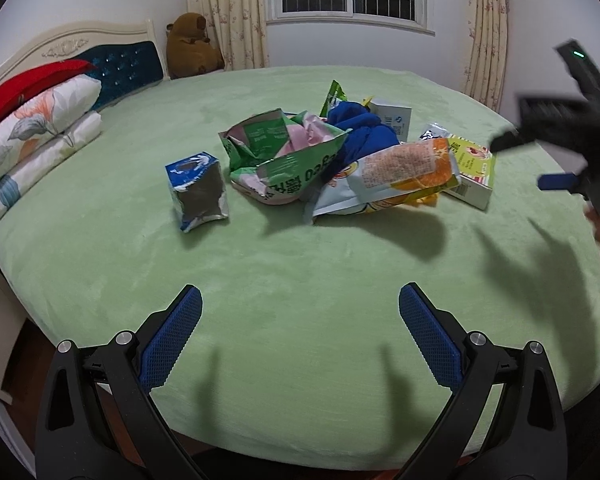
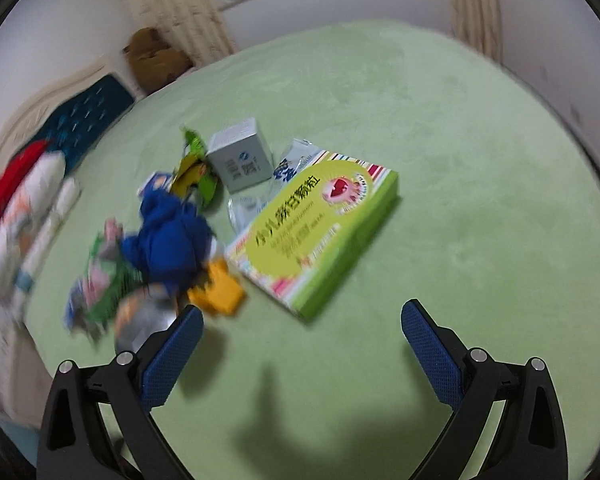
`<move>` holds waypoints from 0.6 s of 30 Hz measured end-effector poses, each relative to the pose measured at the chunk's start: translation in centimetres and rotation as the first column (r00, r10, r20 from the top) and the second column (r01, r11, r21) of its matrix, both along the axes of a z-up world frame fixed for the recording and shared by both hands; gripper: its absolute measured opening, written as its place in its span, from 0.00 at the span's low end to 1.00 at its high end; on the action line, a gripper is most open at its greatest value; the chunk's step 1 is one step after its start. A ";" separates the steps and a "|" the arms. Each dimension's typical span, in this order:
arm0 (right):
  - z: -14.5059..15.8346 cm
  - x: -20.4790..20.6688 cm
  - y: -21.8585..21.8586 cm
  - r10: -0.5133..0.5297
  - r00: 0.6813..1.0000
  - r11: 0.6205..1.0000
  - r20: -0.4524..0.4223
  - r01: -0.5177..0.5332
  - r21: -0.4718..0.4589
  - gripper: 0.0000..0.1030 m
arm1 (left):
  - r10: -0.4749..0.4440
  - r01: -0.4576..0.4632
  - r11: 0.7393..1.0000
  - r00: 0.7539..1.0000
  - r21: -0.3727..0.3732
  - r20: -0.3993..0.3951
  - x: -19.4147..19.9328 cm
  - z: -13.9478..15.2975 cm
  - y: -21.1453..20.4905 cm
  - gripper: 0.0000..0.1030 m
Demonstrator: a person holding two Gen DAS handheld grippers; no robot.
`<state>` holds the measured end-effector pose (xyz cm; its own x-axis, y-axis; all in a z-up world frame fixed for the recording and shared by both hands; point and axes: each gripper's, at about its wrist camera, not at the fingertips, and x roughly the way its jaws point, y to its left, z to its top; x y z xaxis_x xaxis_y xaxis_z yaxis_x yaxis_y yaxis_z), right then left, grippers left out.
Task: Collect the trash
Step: 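Grasp the yellow-green medicine box with the right tool while the left tool grasps the green-pink wrapper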
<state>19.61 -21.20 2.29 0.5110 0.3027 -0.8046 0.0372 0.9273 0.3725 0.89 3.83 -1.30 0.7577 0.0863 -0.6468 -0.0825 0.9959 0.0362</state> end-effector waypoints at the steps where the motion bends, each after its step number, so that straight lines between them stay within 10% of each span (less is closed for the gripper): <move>1: -0.2 0.8 0.0 -0.021 0.999 0.999 -0.028 0.022 0.025 0.95 | 0.001 -0.001 1.000 1.000 0.001 0.002 0.0 -0.1 0.2 0.94; 18: -3.2 8.7 4.3 -0.154 0.963 0.978 -0.222 0.117 -0.172 0.95 | 0.009 -0.008 0.999 1.000 -0.044 0.009 1.3 -1.5 3.8 0.94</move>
<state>28.29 -16.86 -0.95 0.3309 0.1046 -0.9379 0.2353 0.9533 0.1893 2.20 7.59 -2.85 0.7628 0.0641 -0.6434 -0.0910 0.9958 -0.0086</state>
